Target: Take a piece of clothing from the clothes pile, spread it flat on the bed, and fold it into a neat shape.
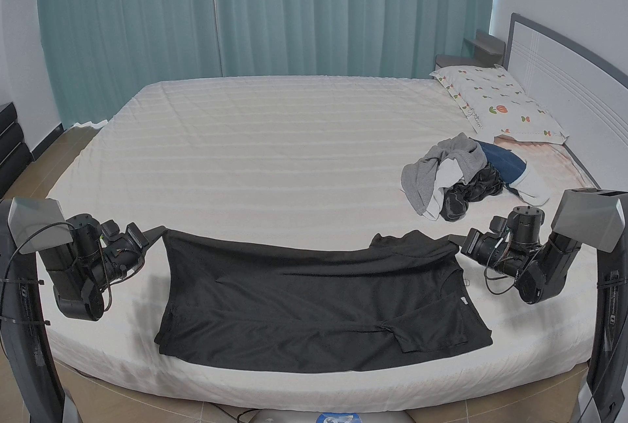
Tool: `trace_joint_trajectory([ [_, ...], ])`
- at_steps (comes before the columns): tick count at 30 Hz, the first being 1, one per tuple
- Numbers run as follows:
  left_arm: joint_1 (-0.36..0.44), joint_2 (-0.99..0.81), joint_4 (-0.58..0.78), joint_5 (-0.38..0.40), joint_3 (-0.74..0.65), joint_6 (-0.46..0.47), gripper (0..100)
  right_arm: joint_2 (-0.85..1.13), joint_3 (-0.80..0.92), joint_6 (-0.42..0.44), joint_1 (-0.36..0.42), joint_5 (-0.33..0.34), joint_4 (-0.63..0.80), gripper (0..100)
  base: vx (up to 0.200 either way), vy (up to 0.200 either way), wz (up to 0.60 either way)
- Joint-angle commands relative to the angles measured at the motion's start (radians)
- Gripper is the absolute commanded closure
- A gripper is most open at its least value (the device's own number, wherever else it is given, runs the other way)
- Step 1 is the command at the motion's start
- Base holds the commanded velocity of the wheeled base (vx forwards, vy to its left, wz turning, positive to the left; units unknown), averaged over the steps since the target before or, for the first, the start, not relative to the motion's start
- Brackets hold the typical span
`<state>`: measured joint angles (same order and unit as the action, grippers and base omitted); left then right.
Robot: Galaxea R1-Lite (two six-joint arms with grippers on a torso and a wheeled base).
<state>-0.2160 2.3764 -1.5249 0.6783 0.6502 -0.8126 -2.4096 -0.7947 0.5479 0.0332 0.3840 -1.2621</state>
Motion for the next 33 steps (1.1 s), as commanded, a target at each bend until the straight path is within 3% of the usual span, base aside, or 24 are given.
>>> trace_joint_trajectory([
  [1,-0.042,-0.006,0.000,0.078,-0.070,0.085,100,0.029,0.097,-0.028,-0.019,0.026,-0.008,100,0.000,0.000,0.00],
  [9,-0.071,0.003,0.000,0.121,-0.104,0.193,100,0.021,0.238,-0.123,-0.029,0.067,-0.094,100,0.000,0.000,0.00],
  [12,-0.077,0.015,0.003,0.159,-0.141,0.300,100,0.009,0.288,-0.174,-0.030,0.067,-0.117,100,0.000,0.000,0.00],
  [18,-0.065,0.055,0.025,0.159,-0.178,0.501,100,-0.039,0.361,-0.293,-0.041,0.065,-0.161,100,0.000,0.000,0.00],
  [24,-0.049,0.083,0.032,0.159,-0.207,0.609,100,-0.074,0.408,-0.318,-0.041,0.061,-0.235,100,0.000,0.000,0.00],
  [33,-0.036,0.093,0.066,0.158,-0.222,0.665,100,-0.077,0.417,-0.316,-0.044,0.058,-0.241,100,0.000,0.000,0.00],
])
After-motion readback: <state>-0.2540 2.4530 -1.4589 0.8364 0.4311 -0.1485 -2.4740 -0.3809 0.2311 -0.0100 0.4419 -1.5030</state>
